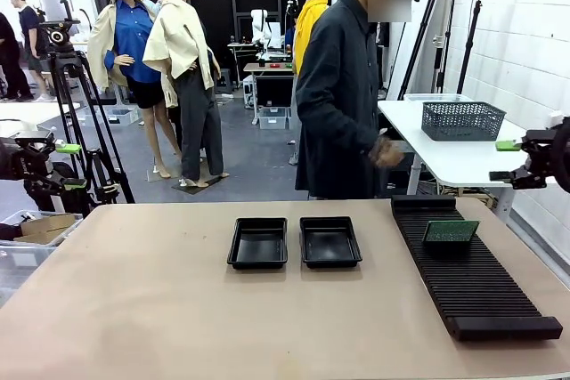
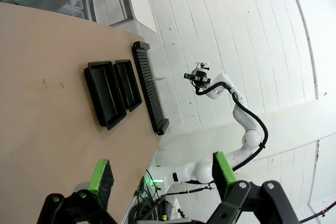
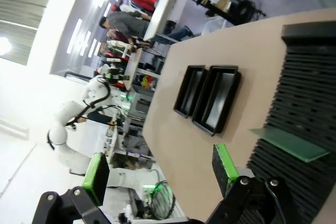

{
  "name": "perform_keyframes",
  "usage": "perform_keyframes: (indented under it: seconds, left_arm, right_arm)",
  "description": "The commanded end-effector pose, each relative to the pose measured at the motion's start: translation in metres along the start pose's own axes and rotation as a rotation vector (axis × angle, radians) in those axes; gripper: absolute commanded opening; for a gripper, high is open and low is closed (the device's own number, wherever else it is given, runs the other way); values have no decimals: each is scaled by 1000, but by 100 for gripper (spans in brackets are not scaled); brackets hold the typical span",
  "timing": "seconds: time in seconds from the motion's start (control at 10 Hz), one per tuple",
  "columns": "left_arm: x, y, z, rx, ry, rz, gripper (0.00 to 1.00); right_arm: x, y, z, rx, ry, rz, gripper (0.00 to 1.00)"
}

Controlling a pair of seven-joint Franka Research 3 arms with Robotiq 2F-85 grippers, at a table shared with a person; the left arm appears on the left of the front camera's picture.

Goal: Inspect and transfer BCBs to ESD trays.
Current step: Pick up the Blank PCB from the PCB Rack and place it in the left ESD tray.

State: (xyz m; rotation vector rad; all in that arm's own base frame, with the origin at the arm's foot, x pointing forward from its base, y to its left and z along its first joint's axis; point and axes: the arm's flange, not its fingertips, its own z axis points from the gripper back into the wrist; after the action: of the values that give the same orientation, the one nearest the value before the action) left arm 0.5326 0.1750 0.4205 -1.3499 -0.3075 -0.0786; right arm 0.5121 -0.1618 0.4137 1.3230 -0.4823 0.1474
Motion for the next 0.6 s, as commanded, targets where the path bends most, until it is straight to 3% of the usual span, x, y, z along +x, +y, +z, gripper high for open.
perform_keyframes:
  seconds: [0.0,0.3,0.5]
  left_arm:
    - [1,-3,1,-1,-3,11,100]
    - [1,-3,1,-1,-3,11,100]
    - [1,-3,1,-1,-3,11,100]
  right_arm:
    - [17,-2,-20,-64,94,105,100]
    - [33,5,-65,-198,279,277,100]
    - [48,14,-92,-267,451,409,100]
